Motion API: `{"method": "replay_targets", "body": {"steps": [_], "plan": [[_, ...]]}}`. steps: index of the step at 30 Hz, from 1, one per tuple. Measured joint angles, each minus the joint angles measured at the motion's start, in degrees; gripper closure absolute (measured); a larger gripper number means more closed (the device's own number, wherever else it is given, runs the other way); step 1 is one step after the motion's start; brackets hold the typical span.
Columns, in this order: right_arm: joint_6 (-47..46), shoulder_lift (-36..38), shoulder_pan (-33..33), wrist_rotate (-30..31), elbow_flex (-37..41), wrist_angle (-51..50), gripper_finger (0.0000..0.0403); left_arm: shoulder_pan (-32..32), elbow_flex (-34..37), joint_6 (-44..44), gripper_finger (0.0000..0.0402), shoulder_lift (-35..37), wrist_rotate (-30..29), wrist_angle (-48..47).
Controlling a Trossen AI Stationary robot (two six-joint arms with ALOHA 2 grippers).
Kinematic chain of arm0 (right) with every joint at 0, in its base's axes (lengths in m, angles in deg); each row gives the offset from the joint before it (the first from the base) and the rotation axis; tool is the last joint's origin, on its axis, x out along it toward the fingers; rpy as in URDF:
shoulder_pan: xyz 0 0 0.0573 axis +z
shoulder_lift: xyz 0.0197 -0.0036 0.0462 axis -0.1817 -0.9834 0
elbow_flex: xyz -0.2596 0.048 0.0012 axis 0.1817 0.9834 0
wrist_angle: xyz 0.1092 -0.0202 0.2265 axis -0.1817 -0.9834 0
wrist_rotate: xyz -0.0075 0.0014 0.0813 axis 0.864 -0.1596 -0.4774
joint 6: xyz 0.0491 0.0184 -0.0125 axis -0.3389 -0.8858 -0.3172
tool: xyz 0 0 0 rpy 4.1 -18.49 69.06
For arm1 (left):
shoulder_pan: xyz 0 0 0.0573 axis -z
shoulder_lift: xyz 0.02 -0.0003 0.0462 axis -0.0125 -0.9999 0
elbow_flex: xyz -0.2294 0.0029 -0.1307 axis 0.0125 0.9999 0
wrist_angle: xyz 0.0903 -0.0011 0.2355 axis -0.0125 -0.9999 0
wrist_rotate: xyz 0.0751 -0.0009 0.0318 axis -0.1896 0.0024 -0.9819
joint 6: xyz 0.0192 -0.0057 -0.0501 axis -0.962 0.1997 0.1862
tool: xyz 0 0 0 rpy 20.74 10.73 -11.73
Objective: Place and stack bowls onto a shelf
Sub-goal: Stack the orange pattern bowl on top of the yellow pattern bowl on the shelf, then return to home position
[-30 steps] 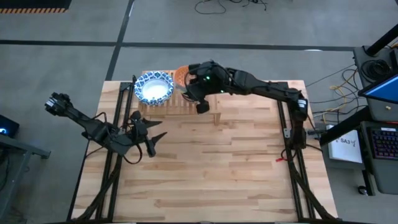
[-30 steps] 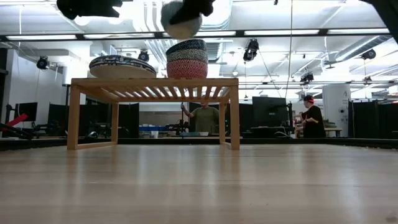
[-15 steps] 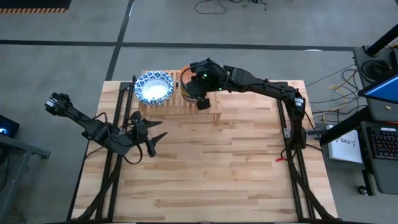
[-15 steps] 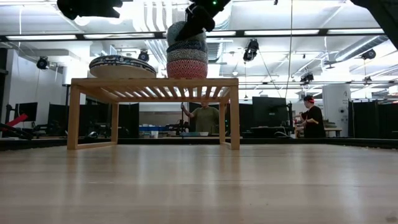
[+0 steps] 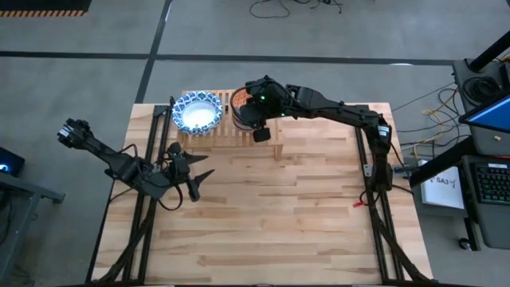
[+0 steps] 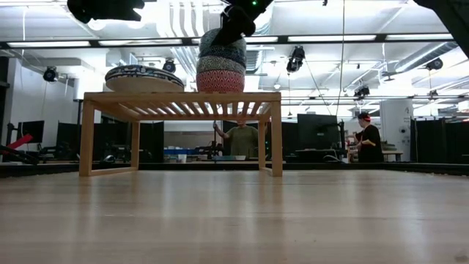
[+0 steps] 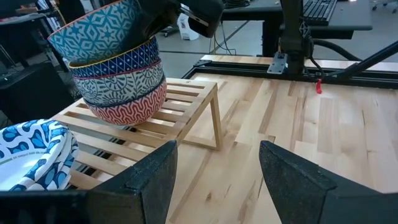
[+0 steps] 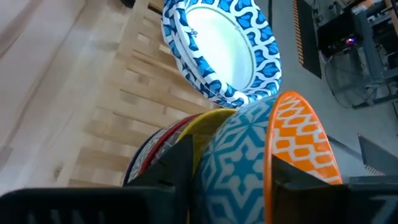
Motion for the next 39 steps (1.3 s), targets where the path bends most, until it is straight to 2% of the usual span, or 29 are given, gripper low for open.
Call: {"method": "replay_targets", "body": {"steps": [7,16,31,36,39], "plan": [[-1.6,0.3,0.1,0.2,0.0,-0.2,0.0245,0.0,0.0,0.4,0.0192,0.0,0.0,0.0],[-2.7,1.4,0.8,0.8,0.0,-0.2,0.0207,0.0,0.0,0.8,0.0192,0.0,0.0,0.0],[-5.4,2.9,1.1,2.9,-1.8,-3.0,0.0202,0.0,0.0,0.8,0.0192,0.0,0.0,0.0],[-6.7,4.0,1.8,2.1,-2.3,-3.2,0.0202,0.0,0.0,0.9,0.0192,0.0,0.0,0.0],[-8.2,5.1,2.1,-0.7,-2.3,-3.3,0.0202,0.0,0.0,0.9,0.0192,0.0,0.0,0.0]]}}
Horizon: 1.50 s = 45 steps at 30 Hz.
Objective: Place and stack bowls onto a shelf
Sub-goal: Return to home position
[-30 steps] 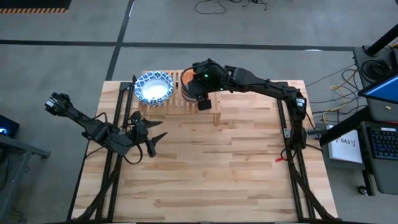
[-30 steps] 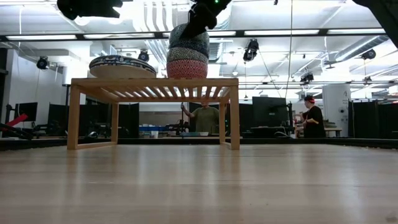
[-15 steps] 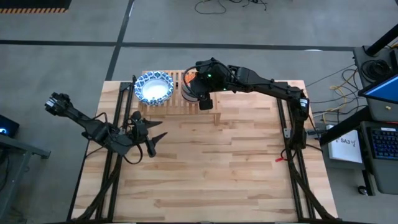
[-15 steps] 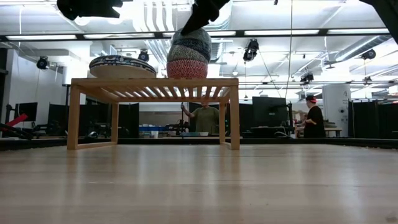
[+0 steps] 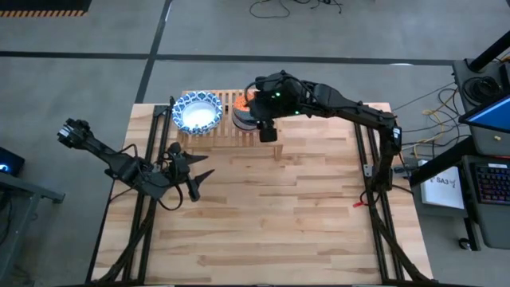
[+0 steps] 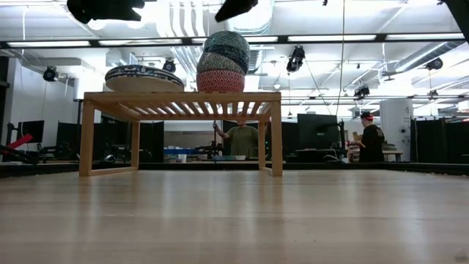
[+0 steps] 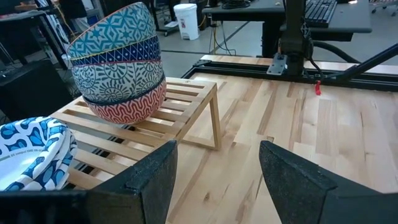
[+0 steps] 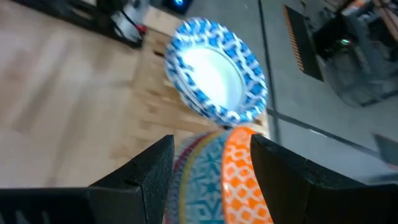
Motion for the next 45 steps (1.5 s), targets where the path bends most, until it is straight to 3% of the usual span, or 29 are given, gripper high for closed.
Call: {"method": "replay_targets", "body": {"steps": [8,12,18,21,34,41,45], "plan": [[-1.5,6.8,3.7,-5.2,6.8,2.2,0.0219,0.9,0.3,-0.4,0.0192,0.7,4.1,-3.4],[-2.1,12.8,6.7,-5.9,17.7,8.8,0.0246,1.1,0.3,-4.2,0.0198,3.1,6.8,-4.3],[-5.0,24.3,8.9,-5.9,37.9,23.1,0.028,1.0,2.7,-15.1,0.0233,8.3,20.7,-3.8],[-6.9,29.4,9.0,-5.9,47.1,29.5,0.0294,1.0,5.2,-18.6,0.0257,11.7,24.4,-3.3],[-10.4,44.7,8.9,-5.9,74.9,54.0,0.034,0.2,19.2,-22.0,0.0358,32.1,24.7,6.9],[-12.8,51.5,7.1,-5.8,83.0,58.0,0.0346,-0.1,23.8,-21.9,0.0366,44.9,24.5,8.4],[-14.4,55.3,5.8,-5.8,86.5,58.1,0.0346,-0.1,26.1,-22.2,0.0366,50.8,21.3,10.7]]}}
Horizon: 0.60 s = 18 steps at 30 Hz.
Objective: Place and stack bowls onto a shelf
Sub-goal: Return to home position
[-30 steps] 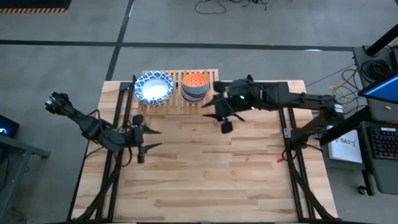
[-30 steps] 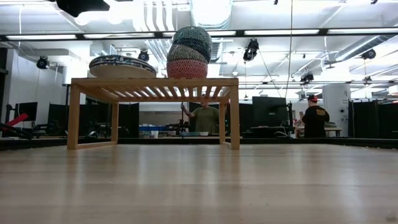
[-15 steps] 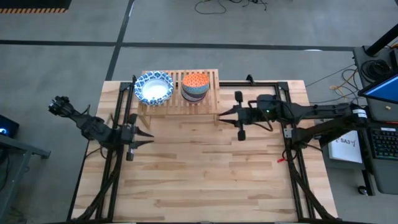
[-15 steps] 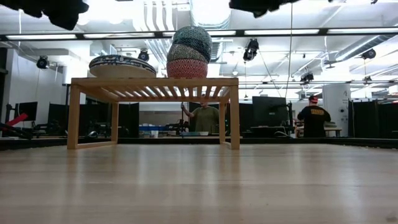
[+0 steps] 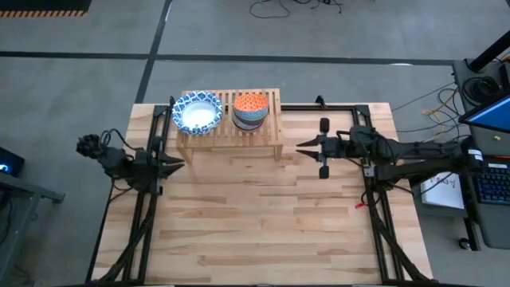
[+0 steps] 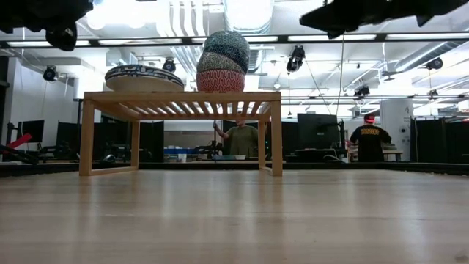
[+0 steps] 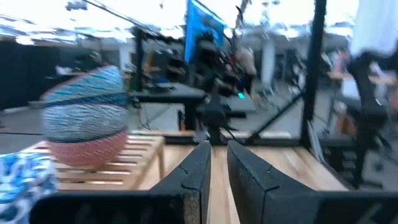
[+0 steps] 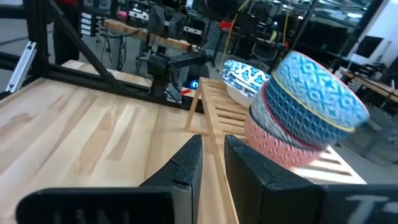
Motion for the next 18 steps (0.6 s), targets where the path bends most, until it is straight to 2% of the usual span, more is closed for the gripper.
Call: {"method": "replay_targets", "body": {"steps": [5,12,18], "plan": [[-1.0,3.8,-1.4,-0.1,4.3,2.0,0.0346,-0.4,3.6,-2.5,0.0369,-0.7,-3.0,6.5],[-2.5,8.9,-3.8,-3.1,10.5,5.8,0.0346,-3.0,8.5,-2.3,0.0397,-0.3,-4.2,9.8],[-4.0,14.3,-4.7,-4.0,15.2,5.9,0.0346,-6.7,12.9,-0.8,0.0401,0.2,-4.2,13.1]]}}
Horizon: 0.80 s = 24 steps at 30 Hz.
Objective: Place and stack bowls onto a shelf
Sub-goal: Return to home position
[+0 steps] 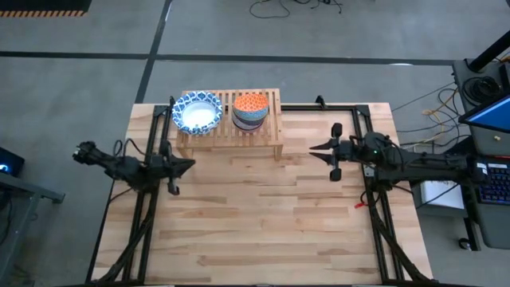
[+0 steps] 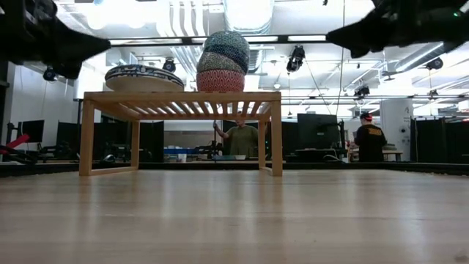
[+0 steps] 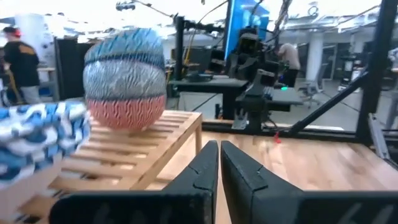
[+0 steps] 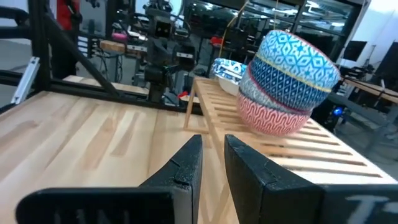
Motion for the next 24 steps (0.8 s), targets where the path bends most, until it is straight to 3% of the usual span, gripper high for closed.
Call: {"method": "replay_targets", "body": {"steps": [18,24], "plan": [[-2.2,27.9,0.0,1.5,15.4,-4.6,0.0346,-2.0,3.8,8.3,0.0402,-0.5,2.0,0.1],[-4.8,32.3,0.0,0.6,19.7,-6.2,0.0346,-2.0,3.8,7.3,0.0402,-0.8,1.8,0.1]]}}
